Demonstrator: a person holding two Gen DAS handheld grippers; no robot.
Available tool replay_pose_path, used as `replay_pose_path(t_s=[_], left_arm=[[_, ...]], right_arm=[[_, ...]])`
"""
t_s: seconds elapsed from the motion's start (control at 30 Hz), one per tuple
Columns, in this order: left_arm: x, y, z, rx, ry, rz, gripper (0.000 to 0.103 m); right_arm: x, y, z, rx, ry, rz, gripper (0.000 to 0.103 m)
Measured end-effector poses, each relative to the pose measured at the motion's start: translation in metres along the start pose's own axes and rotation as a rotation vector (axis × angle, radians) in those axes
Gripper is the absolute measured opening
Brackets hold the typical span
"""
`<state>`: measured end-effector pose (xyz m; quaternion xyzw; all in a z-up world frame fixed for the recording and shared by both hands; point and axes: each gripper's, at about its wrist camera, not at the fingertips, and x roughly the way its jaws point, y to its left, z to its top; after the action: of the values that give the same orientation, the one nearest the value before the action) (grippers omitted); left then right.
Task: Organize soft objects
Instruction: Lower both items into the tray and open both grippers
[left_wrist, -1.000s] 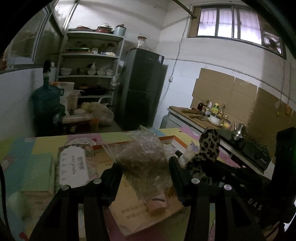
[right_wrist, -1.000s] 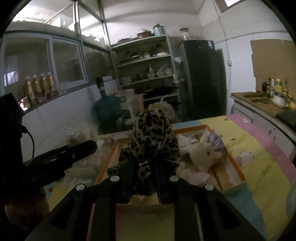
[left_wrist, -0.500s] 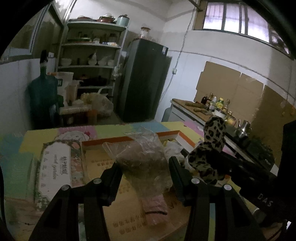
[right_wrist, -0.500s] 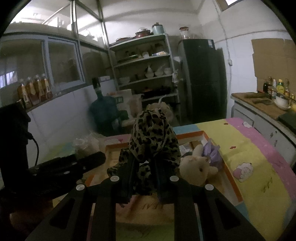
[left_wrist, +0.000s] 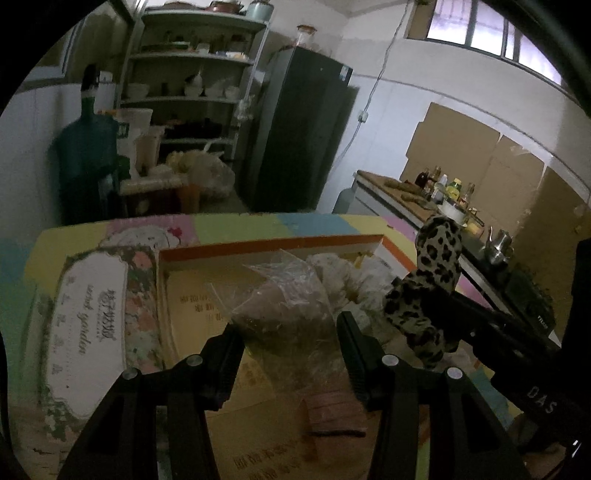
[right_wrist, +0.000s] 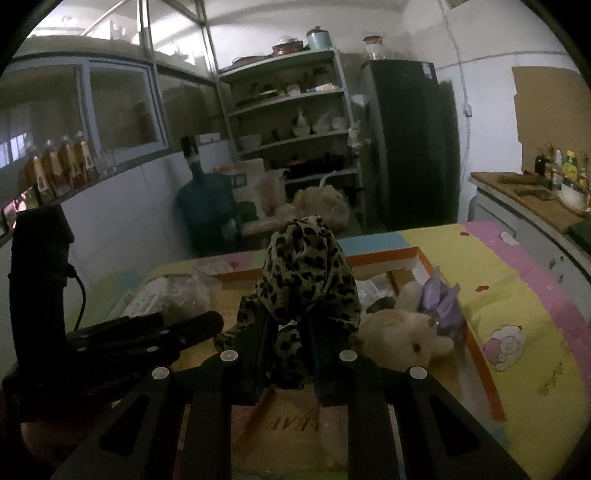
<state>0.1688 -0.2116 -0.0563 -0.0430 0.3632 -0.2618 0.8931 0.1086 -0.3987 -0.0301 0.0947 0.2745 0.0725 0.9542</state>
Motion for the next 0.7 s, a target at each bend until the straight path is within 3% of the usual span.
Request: replay_pose_path(t_s=[0.5, 0.7], left_arm=[[0.010, -0.002, -0.001, 0.023, 0.022, 0.015, 0.052], [0.010, -0.001, -0.001, 0.022, 0.017, 0.002, 0.052]], right_arm=[[0.032, -0.010, -0.003, 0.029, 0.088, 0.020, 0.022], [0.033, -0.014, -0.006, 0.048, 0.094, 0.029, 0.033]])
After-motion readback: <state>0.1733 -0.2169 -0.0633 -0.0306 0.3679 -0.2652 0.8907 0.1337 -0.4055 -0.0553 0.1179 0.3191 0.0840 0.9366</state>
